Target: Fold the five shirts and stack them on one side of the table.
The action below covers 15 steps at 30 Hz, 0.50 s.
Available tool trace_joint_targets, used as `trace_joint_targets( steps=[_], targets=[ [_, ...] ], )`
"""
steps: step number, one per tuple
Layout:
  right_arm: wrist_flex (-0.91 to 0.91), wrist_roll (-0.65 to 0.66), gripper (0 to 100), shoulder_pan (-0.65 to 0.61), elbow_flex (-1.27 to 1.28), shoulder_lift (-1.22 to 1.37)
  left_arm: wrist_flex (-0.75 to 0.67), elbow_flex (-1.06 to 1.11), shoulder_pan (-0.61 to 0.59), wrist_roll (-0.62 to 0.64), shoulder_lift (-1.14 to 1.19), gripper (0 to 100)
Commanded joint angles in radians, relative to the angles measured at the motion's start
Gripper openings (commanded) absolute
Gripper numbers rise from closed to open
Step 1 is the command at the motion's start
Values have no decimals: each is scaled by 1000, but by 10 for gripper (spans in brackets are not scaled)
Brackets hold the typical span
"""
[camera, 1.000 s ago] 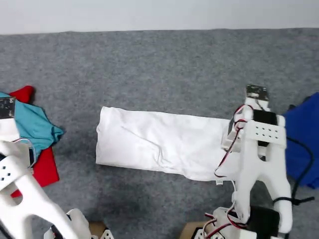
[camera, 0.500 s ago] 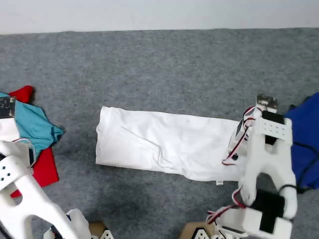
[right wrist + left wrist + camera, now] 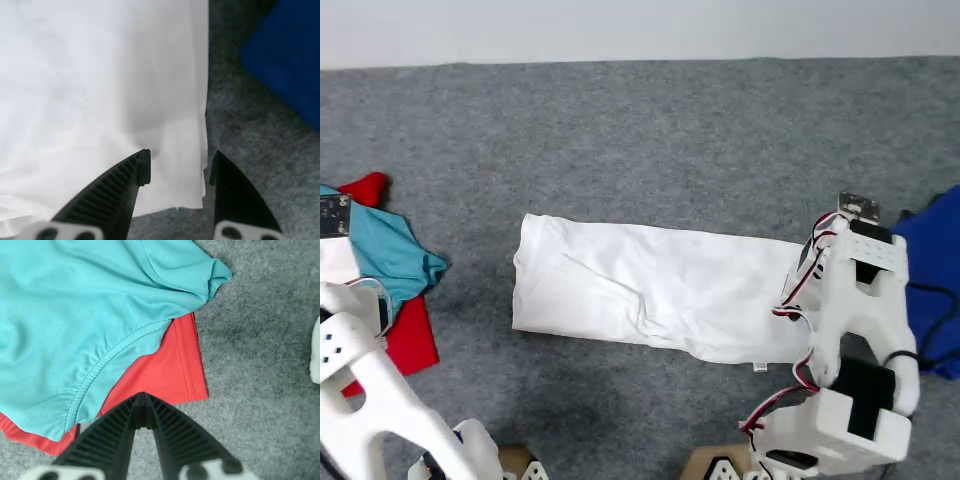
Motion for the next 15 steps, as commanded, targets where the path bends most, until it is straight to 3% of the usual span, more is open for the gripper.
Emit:
trace_joint_targets(
  steps=[1, 15],
  targets=[
    [-33, -11, 208, 5, 12, -8, -18, -13, 8, -6, -23, 4],
    [-128, -5, 207, 4, 110, -8, -18, -13, 9, -6, -28, 4]
  ],
)
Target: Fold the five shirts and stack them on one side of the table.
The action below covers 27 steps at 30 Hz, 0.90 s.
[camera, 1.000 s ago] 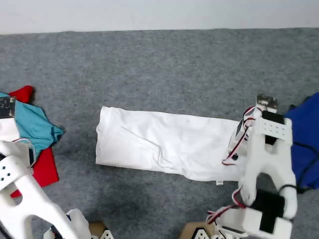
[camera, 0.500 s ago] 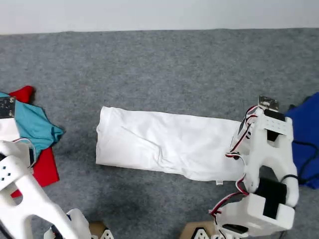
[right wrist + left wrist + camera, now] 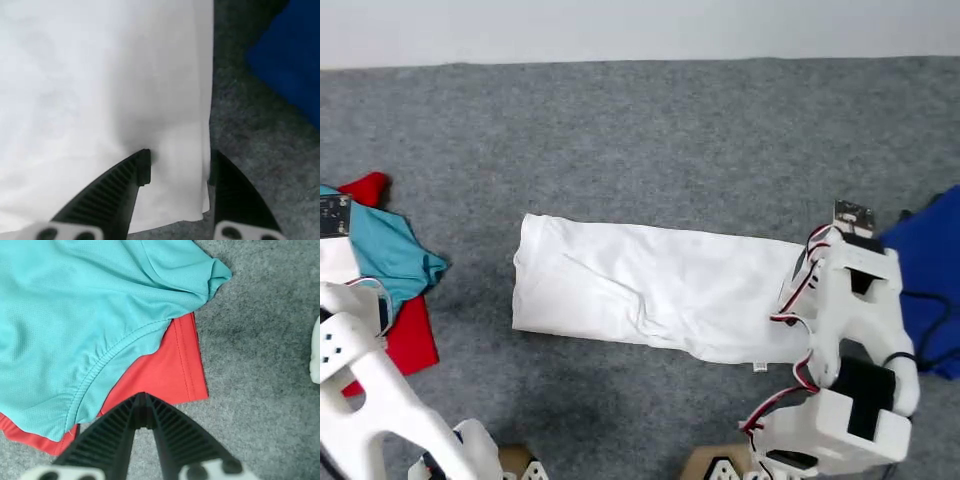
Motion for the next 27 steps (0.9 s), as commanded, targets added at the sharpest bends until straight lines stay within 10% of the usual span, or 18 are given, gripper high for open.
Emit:
trace_joint_targets(
  steps=[1, 9, 19, 27],
  targets=[
    [-18, -3, 205, 4, 8, -8, -18, -13, 9, -6, -28, 4],
    [-22, -3, 6, 2, 9, -10, -18, -13, 9, -6, -29, 4],
    [97, -3, 10, -22, -35, -120, -14, -13, 9, -6, -29, 4],
    [130, -9, 10, -278, -54, -297, -11, -13, 8, -6, -31, 4]
  ],
)
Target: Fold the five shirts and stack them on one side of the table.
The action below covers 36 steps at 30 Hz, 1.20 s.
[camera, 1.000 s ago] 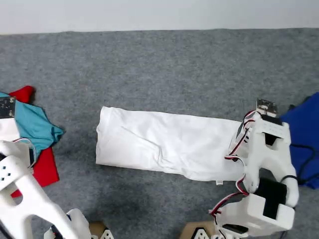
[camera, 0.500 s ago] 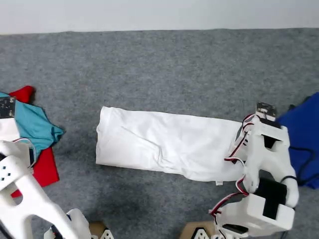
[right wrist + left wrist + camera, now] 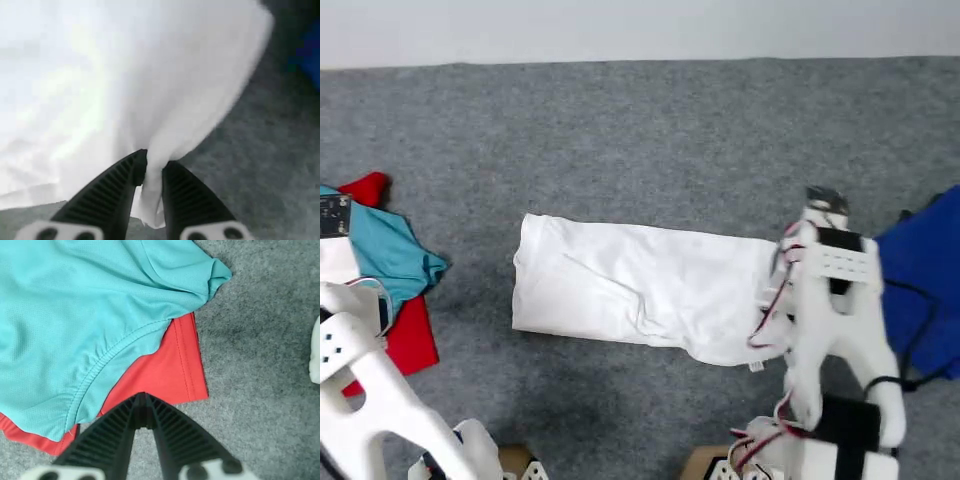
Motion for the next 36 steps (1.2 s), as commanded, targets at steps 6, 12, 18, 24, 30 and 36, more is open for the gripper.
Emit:
trace_joint_targets(
  steps=[6, 12, 18, 24, 30, 36],
  targets=[
    [-38, -11, 10, -321, -117, -79, 0, -13, 8, -6, -31, 4],
    [-71, -8, 9, -476, -281, 30, 54, -13, 6, -6, -31, 4],
    [-38, -3, 9, -619, -503, 237, 54, -13, 5, -6, -31, 4],
    [16, -2, 9, -754, -760, 456, 55, -10, 2, -6, -31, 4],
    [99, -2, 9, -886, -1059, 664, 52, -7, 2, -6, -31, 4],
    [176, 2, 9, -970, -1304, 866, 52, -7, 2, -6, -31, 4]
  ],
)
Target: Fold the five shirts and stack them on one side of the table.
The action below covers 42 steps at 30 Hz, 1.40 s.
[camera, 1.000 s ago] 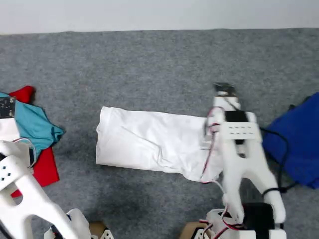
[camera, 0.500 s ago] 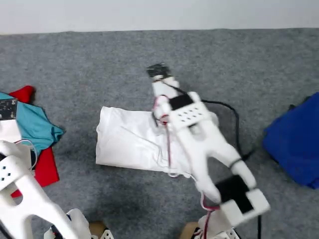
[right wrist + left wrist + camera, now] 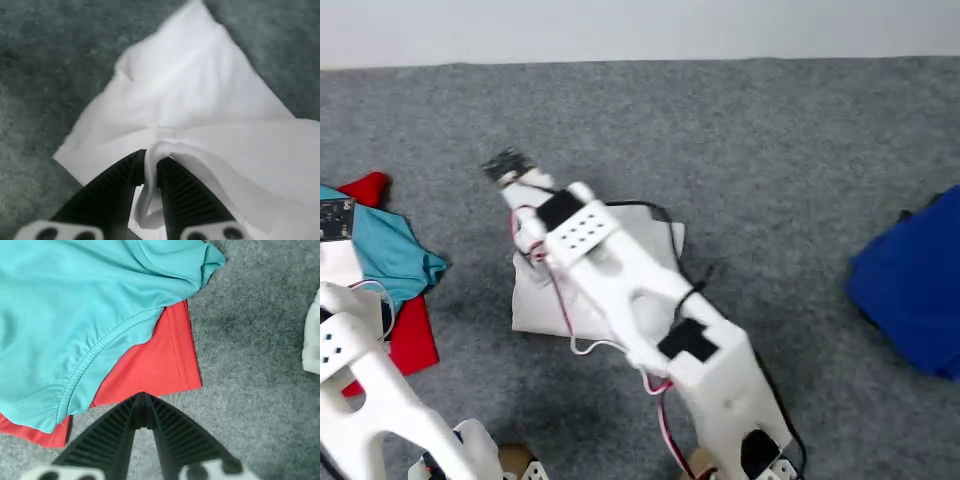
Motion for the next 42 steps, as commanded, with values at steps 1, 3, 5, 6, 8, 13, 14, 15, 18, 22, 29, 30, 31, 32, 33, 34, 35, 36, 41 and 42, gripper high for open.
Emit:
trace_joint_targets(
  steps=[1, 3, 5, 6, 8, 13, 14, 15, 18, 22, 29, 30, 31, 32, 33, 34, 35, 36, 41, 42],
  targets=[
    [35, 8, 9, -36, -176, 74, 5, -7, 2, -5, -31, 4],
    [70, 31, 9, -61, -252, 130, 5, -7, 2, -5, -31, 4],
    [105, 32, 9, -84, -319, 176, 5, -7, 2, -5, -31, 4],
    [120, 32, 9, -93, -354, 197, 5, -7, 2, -5, -31, 4],
    [142, 34, 9, -104, -417, 237, 5, -7, 2, -5, -31, 4],
    [194, 37, 12, -130, -549, 306, -28, -5, 2, -5, -31, 4],
    [216, 37, 15, -139, -574, 314, -37, -5, 2, -5, -31, 4],
    [245, 37, 32, -150, -592, 317, -44, -5, 2, -5, -31, 4],
    [352, 37, 157, -174, -652, 321, -58, -5, 2, -5, -29, 4],
    [429, 37, 266, -171, -767, 317, -58, -5, 2, -5, -26, 4],
    [427, 126, 264, -122, -858, 205, -55, -5, 6, -5, -29, 4],
    [427, 129, 263, -108, -856, 186, -55, -5, 6, -5, -29, 4],
    [429, 129, 263, -87, -855, 171, -54, -5, 6, -5, -29, 4],
    [429, 129, 262, -59, -855, 156, -52, -5, 6, -5, -29, 4],
    [429, 129, 262, -30, -855, 142, -52, -5, 5, -5, -29, 4],
    [429, 129, 261, 1, -855, 134, -52, -5, 5, -3, -29, 4],
    [429, 129, 247, 31, -855, 130, -52, -5, 5, -3, -29, 4],
    [429, 129, 221, 61, -853, 128, -52, -5, 6, -3, -29, 4],
    [432, 130, 0, 193, -853, 119, -52, -7, 41, 2, -29, 4],
    [433, 130, 12, 214, -853, 117, -46, -7, 63, 2, -29, 4]
  ],
)
